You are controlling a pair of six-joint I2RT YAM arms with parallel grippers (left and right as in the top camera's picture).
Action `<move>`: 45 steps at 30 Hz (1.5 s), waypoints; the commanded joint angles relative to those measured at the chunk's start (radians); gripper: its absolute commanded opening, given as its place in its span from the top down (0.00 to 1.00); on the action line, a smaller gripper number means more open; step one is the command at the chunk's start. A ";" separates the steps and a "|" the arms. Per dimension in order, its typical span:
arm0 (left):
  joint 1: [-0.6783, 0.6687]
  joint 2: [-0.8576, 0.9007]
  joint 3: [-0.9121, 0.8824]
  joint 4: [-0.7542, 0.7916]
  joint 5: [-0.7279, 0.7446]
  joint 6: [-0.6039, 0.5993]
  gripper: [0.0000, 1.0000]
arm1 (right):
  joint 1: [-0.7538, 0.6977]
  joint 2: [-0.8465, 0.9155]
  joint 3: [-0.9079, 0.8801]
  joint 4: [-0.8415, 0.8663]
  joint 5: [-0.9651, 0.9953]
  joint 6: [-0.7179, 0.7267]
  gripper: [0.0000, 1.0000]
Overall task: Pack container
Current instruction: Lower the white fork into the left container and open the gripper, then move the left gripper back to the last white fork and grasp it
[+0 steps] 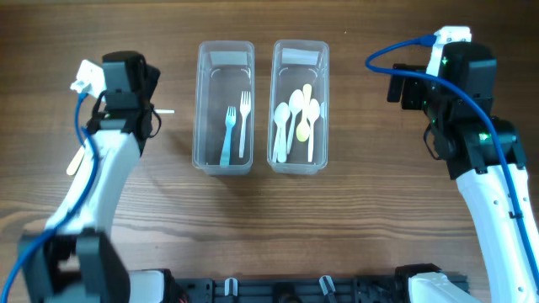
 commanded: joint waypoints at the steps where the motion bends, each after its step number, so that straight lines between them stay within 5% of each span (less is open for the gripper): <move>1: 0.006 0.150 0.005 0.099 0.034 -0.045 0.01 | -0.001 0.006 0.010 0.002 0.021 -0.009 0.00; 9: 0.037 0.345 0.005 0.369 0.119 -0.045 0.07 | -0.001 0.006 0.010 0.002 0.021 -0.009 0.00; 15: 0.064 0.429 0.005 0.387 0.136 -0.045 0.09 | -0.001 0.006 0.010 0.002 0.021 -0.009 0.00; 21: 0.068 0.441 0.005 0.364 0.319 -0.043 0.08 | -0.001 0.006 0.010 0.002 0.021 -0.009 0.00; 29: 0.069 0.379 0.006 0.103 0.323 -0.042 0.07 | -0.001 0.006 0.010 0.002 0.021 -0.009 0.00; 37: 0.069 0.305 0.006 -0.178 0.158 -0.042 0.03 | -0.001 0.006 0.010 0.002 0.021 -0.009 0.00; 45: 0.069 0.206 0.006 -0.219 0.158 -0.014 0.01 | -0.001 0.006 0.010 0.002 0.021 -0.009 0.00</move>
